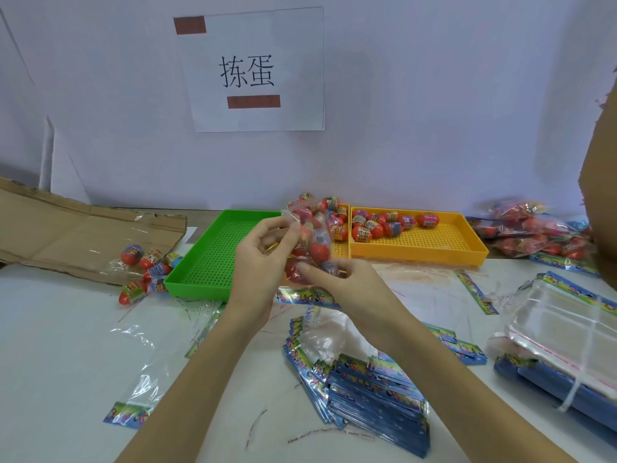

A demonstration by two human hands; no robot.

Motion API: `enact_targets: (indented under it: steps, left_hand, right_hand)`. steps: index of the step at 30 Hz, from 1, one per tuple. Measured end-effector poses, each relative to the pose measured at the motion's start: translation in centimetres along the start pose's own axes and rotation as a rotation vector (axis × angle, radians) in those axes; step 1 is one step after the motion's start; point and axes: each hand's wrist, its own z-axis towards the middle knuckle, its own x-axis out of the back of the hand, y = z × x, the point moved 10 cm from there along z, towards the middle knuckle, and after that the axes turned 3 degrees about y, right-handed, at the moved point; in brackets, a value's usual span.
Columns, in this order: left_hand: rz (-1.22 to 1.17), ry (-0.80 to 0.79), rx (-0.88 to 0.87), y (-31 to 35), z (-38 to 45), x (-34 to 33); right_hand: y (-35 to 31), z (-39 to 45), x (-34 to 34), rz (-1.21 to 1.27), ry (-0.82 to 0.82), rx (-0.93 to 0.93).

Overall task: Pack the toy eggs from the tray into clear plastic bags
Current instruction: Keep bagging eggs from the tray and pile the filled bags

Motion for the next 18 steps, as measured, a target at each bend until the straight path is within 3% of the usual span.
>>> enact_targets:
  steps: [11, 18]
  left_hand:
    - [0.049, 0.018, -0.011, -0.3, 0.1, 0.3]
    - [0.040, -0.389, 0.158, -1.2, -0.1, -1.9]
  right_hand:
    - [-0.7, -0.1, 0.1, -0.076, -0.031, 0.066]
    - [-2.0, 0.2, 2.1, -0.020, 0.081, 0.150]
